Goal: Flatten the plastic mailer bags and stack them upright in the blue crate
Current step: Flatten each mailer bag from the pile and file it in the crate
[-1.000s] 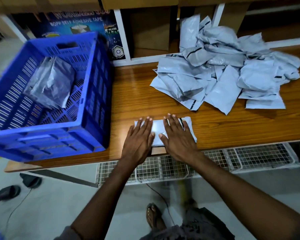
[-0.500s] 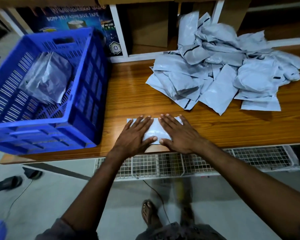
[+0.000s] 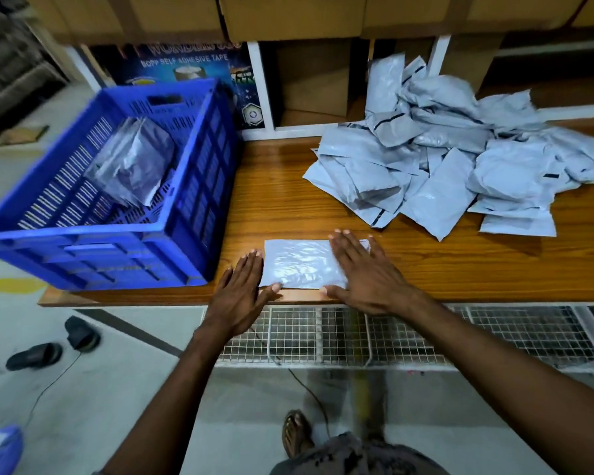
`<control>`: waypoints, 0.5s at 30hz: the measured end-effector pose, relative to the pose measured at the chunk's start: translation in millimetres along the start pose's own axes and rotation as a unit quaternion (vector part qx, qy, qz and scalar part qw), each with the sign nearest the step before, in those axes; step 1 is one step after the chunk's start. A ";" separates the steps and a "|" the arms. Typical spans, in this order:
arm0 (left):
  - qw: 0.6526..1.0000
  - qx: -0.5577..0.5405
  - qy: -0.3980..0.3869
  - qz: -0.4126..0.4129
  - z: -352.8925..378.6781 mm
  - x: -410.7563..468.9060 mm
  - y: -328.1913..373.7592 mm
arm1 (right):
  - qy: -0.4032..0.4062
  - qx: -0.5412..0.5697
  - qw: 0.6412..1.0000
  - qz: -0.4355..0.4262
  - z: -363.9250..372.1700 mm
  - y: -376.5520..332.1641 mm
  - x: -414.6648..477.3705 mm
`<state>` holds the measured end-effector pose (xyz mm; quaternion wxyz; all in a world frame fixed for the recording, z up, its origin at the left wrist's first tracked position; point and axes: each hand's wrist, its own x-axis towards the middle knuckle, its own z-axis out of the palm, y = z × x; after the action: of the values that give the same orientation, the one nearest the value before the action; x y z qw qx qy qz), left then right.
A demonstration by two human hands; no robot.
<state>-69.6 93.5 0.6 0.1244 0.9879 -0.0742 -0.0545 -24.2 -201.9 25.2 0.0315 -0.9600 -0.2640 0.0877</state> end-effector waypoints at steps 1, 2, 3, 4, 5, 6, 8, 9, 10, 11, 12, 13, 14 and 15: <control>1.000 -0.009 0.021 -0.009 1.7 -2.5 1.6 | 0.006 0.006 1.000 -0.028 -1.9 -5.9 4.8; 0.999 -0.020 0.042 -0.018 2.1 -4.7 5.9 | 0.000 0.011 0.999 -0.043 -3.2 -11.3 9.7; 0.997 -0.030 0.063 -0.022 1.5 -6.6 10.9 | -0.016 0.013 0.999 -0.048 -3.1 -16.0 13.4; 0.995 -0.039 0.086 -0.020 -0.1 -8.5 16.0 | -0.033 0.012 0.998 -0.046 -0.9 -19.8 16.1; 0.993 -0.049 0.111 -0.014 -2.0 -11.8 20.3 | -0.041 0.008 0.998 -0.043 3.0 -23.0 15.4; 0.989 -0.056 0.138 -0.010 -4.4 -15.4 24.1 | -0.038 0.004 0.999 -0.038 8.0 -25.4 11.2; 0.976 -0.053 0.209 -0.014 -12.1 -23.4 30.0 | -0.013 -0.011 0.999 -0.027 16.9 -27.3 -2.1; 0.967 -0.047 0.250 -0.016 -17.4 -26.5 32.8 | 0.006 -0.022 0.999 -0.024 19.8 -26.9 -9.2; 0.956 -0.039 0.290 -0.016 -23.6 -30.4 35.4 | 0.028 -0.033 0.999 -0.028 21.3 -26.6 -15.9; 0.945 -0.025 0.325 -0.013 -30.4 -34.2 37.7 | 0.047 -0.042 0.997 -0.034 22.2 -26.6 -21.9; 0.935 -0.010 0.355 -0.014 -37.9 -38.0 39.4 | 0.059 -0.049 0.996 -0.039 21.6 -27.6 -26.8; 0.924 0.001 0.382 -0.021 -45.2 -41.4 39.7 | 0.067 -0.049 0.996 -0.041 20.1 -29.6 -30.4; 0.913 0.005 0.407 -0.032 -52.3 -44.1 39.5 | 0.074 -0.044 0.996 -0.039 17.7 -32.0 -33.3; 0.901 0.007 0.431 -0.047 -60.4 -47.5 38.2 | 0.085 -0.036 0.995 -0.039 13.2 -35.4 -34.7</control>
<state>-113.8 78.9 72.7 0.1351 0.9179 0.0327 0.3717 -73.7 -189.0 21.3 0.0222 -0.9536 -0.3003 -0.0049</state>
